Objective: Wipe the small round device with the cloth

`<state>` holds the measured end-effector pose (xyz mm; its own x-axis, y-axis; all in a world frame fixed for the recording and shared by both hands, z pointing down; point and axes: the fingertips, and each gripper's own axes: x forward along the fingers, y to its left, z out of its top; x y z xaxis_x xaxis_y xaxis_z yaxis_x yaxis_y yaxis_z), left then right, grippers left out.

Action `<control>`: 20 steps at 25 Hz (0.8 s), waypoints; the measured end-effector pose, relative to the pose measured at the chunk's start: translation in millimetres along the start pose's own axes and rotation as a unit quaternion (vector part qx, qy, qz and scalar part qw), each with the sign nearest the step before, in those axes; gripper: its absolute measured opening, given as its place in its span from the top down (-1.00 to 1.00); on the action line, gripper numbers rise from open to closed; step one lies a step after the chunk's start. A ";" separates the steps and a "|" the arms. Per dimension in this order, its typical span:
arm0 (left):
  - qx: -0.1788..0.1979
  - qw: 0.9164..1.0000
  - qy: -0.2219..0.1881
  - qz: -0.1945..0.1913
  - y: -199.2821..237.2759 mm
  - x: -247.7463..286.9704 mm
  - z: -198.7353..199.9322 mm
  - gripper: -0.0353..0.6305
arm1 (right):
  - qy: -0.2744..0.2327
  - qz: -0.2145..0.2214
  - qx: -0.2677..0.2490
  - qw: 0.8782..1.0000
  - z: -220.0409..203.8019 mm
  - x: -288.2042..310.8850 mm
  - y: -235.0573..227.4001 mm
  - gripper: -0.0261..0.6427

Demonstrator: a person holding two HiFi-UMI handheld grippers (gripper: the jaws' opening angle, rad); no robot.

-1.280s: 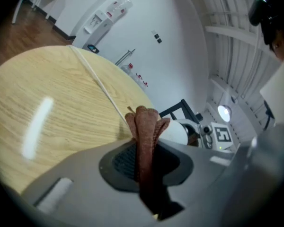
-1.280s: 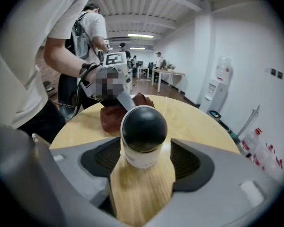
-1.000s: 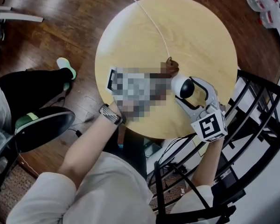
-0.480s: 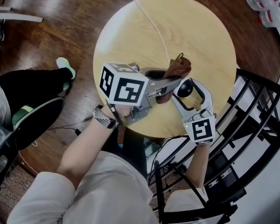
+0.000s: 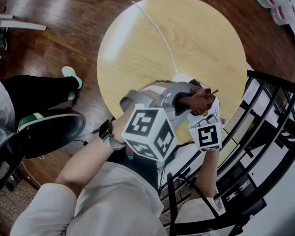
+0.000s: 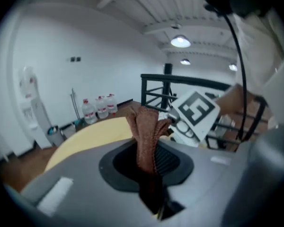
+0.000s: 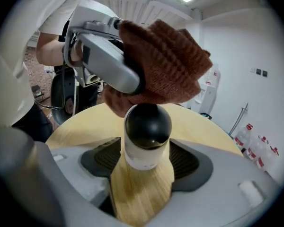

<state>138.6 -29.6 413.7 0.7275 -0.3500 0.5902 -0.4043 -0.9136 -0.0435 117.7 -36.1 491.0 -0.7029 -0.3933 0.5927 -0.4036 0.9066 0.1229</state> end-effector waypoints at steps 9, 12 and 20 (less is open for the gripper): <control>0.255 0.965 -0.004 0.064 -32.9 2.1 -29.3 0.69 | -0.021 0.004 0.083 0.996 -37.3 -49.0 -12.0 -0.04; 0.294 0.952 -0.009 0.085 -39.8 5.3 -38.5 0.69 | -0.033 -0.011 0.114 0.993 -36.8 -57.9 -23.3 -0.04; 0.329 0.941 0.007 0.083 -44.6 20.0 -82.1 0.69 | -0.092 0.053 0.143 0.984 -2.7 -62.9 -32.5 -0.04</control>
<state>125.7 21.1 493.7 0.6759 -0.5002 0.5412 -0.0776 -0.7786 -0.6227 176.6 -40.4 451.8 -0.8334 -0.3444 0.4322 -0.4525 0.8742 -0.1760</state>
